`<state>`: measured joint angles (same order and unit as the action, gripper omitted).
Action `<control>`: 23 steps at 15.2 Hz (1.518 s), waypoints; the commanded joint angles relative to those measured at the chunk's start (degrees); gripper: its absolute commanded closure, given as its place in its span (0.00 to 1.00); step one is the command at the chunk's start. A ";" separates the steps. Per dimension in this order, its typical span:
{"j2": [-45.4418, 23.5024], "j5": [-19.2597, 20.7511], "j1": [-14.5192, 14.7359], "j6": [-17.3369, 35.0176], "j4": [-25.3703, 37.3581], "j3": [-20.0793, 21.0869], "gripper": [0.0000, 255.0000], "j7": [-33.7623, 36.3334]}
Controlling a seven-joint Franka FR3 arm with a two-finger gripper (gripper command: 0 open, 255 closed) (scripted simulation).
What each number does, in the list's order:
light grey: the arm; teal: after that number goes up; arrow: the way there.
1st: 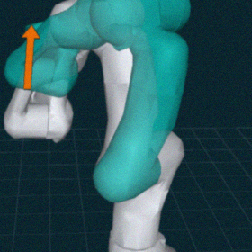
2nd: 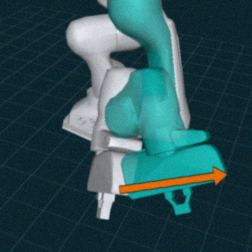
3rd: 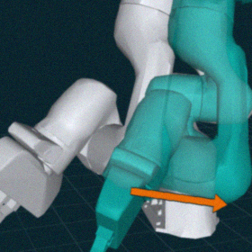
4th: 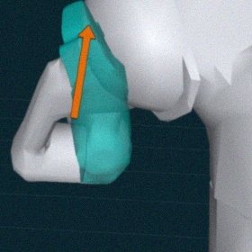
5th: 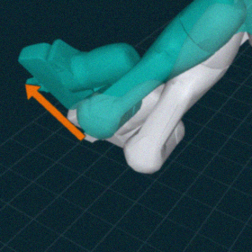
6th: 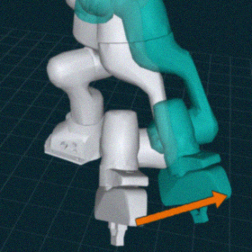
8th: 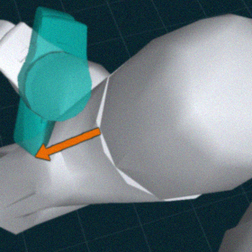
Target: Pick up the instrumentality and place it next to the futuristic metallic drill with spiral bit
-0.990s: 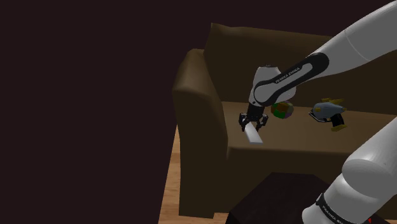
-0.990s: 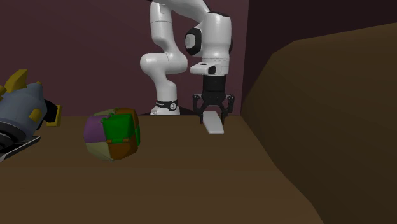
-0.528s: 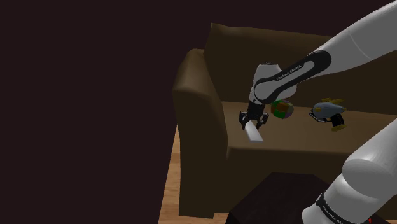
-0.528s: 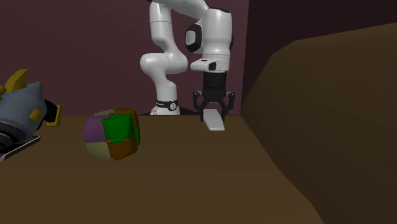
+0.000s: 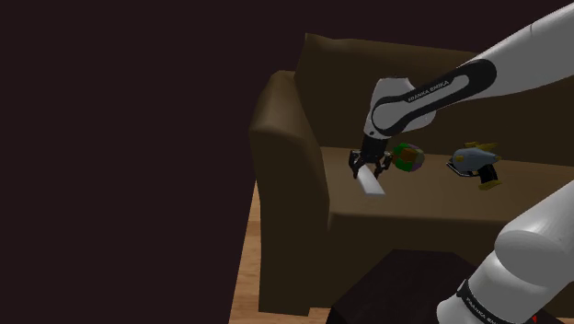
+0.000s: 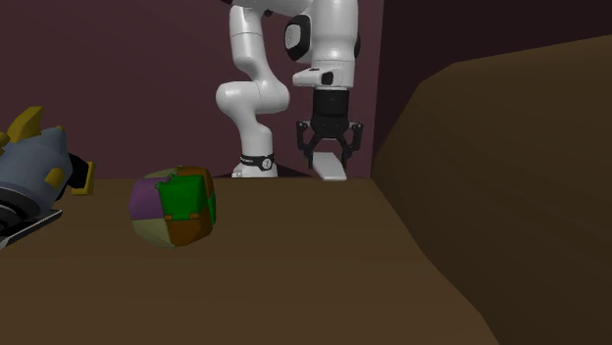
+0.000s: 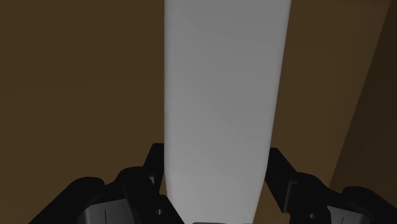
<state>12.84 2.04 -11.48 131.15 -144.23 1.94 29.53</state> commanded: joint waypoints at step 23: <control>7.84 -0.62 0.17 -19.97 12.12 -0.15 1.00 -0.87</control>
<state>20.41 1.44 -11.30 112.00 -132.64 1.82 28.72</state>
